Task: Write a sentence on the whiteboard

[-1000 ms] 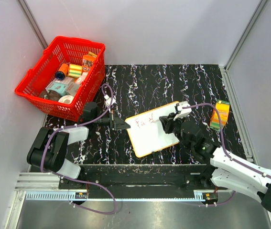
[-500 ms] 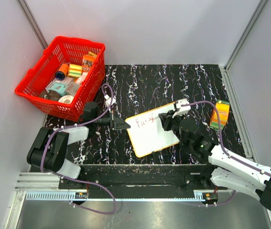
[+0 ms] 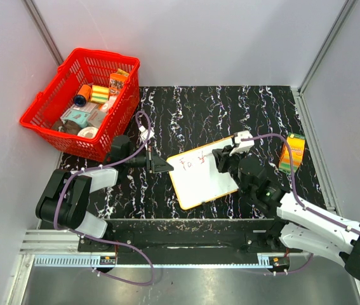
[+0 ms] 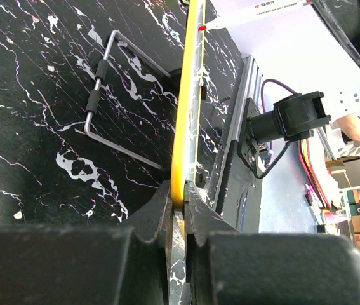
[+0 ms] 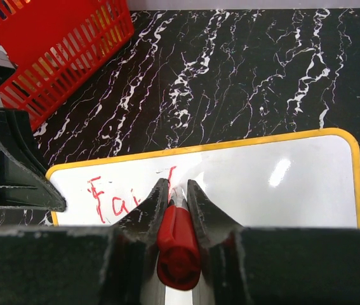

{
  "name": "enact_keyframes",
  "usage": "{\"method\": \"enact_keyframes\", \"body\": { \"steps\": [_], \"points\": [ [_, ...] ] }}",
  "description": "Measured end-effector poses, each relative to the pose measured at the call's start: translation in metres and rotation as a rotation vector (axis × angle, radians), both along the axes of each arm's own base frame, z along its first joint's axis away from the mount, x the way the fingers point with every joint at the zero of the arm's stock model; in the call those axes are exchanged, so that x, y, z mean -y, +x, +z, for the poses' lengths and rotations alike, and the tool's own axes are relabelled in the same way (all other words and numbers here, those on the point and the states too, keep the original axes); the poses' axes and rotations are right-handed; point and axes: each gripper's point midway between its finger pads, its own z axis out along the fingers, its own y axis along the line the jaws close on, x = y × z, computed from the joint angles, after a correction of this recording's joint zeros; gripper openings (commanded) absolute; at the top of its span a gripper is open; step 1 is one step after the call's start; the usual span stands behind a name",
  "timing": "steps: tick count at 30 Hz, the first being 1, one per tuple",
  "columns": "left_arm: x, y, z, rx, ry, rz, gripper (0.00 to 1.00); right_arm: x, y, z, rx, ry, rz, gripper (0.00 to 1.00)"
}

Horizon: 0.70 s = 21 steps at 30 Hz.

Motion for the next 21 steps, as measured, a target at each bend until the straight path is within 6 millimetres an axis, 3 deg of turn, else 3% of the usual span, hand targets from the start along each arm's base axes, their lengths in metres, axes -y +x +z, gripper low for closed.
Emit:
{"method": "enact_keyframes", "body": {
  "steps": [21],
  "points": [
    [0.0,0.0,-0.001,0.003,0.002,0.0,0.0,0.01,-0.01,-0.011,-0.031,0.024,-0.009,0.0]
  ]
}}
